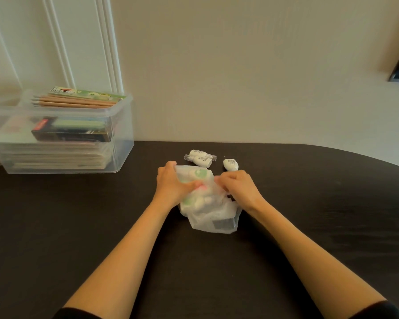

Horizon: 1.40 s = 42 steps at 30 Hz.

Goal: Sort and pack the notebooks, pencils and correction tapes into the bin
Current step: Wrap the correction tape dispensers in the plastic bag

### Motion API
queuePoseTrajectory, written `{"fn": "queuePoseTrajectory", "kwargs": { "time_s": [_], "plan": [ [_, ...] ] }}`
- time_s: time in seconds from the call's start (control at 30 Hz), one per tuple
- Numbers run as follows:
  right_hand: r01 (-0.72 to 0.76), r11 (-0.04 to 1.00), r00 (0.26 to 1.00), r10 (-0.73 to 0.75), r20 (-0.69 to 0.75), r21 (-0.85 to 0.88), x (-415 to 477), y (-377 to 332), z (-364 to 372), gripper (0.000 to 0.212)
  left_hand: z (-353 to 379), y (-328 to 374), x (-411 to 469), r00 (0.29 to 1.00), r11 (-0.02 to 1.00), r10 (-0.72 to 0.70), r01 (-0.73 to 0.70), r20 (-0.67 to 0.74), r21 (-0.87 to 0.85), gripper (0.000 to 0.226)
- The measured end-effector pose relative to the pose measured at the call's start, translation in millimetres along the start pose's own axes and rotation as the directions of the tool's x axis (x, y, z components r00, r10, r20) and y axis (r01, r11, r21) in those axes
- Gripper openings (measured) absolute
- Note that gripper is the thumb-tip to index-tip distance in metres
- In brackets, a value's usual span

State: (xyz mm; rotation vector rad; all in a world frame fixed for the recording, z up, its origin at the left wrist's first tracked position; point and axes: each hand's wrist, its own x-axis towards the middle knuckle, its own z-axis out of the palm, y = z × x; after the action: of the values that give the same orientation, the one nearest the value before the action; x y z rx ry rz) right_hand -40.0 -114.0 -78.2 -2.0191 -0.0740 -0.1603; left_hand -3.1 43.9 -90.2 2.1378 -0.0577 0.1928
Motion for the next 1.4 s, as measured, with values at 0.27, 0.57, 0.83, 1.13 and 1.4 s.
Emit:
{"fn": "queuePoseTrajectory", "kwargs": {
  "time_s": [0.27, 0.57, 0.83, 1.13, 1.4],
  "plan": [
    [-0.022, 0.98, 0.999, 0.026, 0.018, -0.198, 25, 0, 19, 0.049, 1, -7, 5, 0.996, 0.993, -0.029, 0.038, 0.083, -0.116, 0.085],
    [0.096, 0.962, 0.987, -0.126, -0.102, -0.256, 30, 7, 21, 0.035, -2, -9, 11, 0.978, 0.987, 0.16, -0.154, -0.134, 0.05, 0.034],
    [-0.035, 0.982, 0.999, 0.029, -0.035, -0.184, 33, 7, 17, 0.027, -13, -10, 24, 0.965, 0.935, 0.255, -0.262, 0.063, 0.238, 0.034],
    [0.114, 0.971, 0.991, -0.126, -0.043, -0.208, 39, 13, 15, 0.024, -24, -6, 41, 0.921, 0.876, 0.291, -0.365, 0.259, 0.315, 0.029],
    [0.049, 0.994, 0.997, -0.043, 0.06, -0.101, 46, 13, 10, 0.039, -23, -9, 41, 0.921, 0.904, 0.328, -0.37, 0.211, 0.212, 0.023]
  ]
}}
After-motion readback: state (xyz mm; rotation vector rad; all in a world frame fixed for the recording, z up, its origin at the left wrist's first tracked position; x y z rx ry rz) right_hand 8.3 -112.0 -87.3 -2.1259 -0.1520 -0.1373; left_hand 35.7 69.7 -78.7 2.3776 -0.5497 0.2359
